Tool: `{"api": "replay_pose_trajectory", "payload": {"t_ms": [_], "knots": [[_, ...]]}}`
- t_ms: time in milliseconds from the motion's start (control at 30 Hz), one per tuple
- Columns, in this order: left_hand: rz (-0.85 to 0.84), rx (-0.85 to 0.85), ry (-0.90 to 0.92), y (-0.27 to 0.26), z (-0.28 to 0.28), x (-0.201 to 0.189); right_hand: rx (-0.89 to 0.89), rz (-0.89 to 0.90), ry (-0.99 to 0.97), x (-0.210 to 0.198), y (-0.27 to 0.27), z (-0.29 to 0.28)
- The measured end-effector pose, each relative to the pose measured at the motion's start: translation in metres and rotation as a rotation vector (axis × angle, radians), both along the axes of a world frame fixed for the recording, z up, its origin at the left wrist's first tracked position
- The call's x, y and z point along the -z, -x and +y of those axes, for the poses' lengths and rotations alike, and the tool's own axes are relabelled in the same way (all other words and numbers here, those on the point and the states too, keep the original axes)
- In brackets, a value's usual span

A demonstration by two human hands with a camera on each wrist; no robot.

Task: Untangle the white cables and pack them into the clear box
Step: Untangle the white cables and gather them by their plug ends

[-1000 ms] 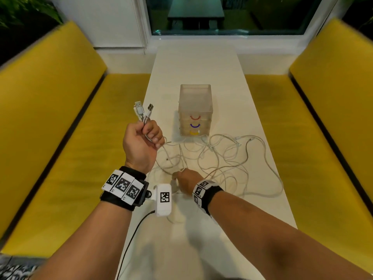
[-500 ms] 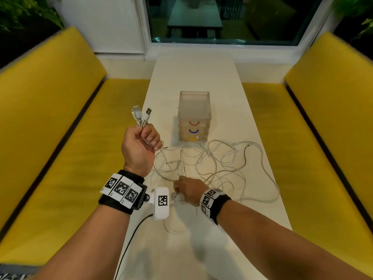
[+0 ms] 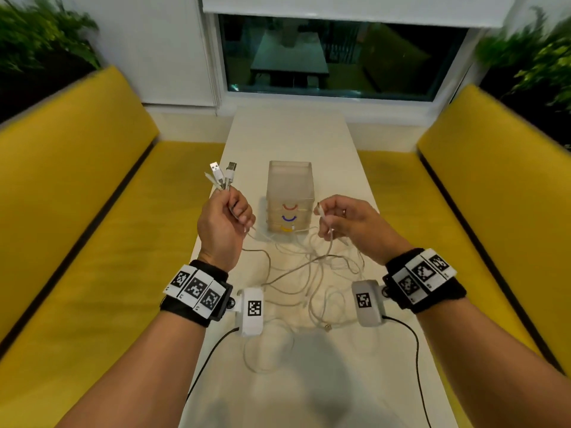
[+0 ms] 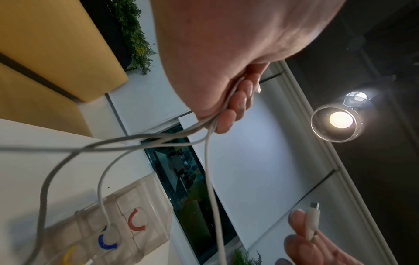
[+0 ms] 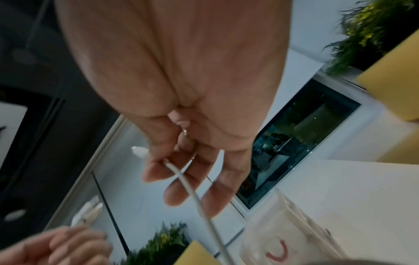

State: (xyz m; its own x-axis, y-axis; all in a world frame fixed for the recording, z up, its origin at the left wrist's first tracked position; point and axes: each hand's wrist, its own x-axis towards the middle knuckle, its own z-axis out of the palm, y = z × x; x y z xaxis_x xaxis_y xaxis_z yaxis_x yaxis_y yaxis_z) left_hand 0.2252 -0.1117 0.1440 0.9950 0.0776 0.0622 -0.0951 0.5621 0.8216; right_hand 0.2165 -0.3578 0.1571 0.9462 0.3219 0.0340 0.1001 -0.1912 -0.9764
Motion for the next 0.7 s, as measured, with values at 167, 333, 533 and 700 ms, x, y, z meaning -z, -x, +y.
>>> {"api": "replay_pose_trajectory", "payload": {"t_ms": [167, 333, 533, 700], "knots": [[-0.035, -0.042, 0.004, -0.002, 0.007, -0.007, 0.256, -0.066, -0.154, -0.021, -0.003, -0.014], [-0.043, -0.085, -0.013, 0.000, 0.018, -0.009, 0.447, -0.062, -0.174, -0.024, -0.004, -0.033], [-0.028, -0.090, -0.054, 0.000, 0.020, -0.005, 0.535, -0.045, -0.160, -0.021, 0.001, -0.033], [-0.022, 0.004, -0.183, 0.006, -0.008, 0.004, 0.429, 0.020, -0.187, -0.016, 0.009, -0.003]]}}
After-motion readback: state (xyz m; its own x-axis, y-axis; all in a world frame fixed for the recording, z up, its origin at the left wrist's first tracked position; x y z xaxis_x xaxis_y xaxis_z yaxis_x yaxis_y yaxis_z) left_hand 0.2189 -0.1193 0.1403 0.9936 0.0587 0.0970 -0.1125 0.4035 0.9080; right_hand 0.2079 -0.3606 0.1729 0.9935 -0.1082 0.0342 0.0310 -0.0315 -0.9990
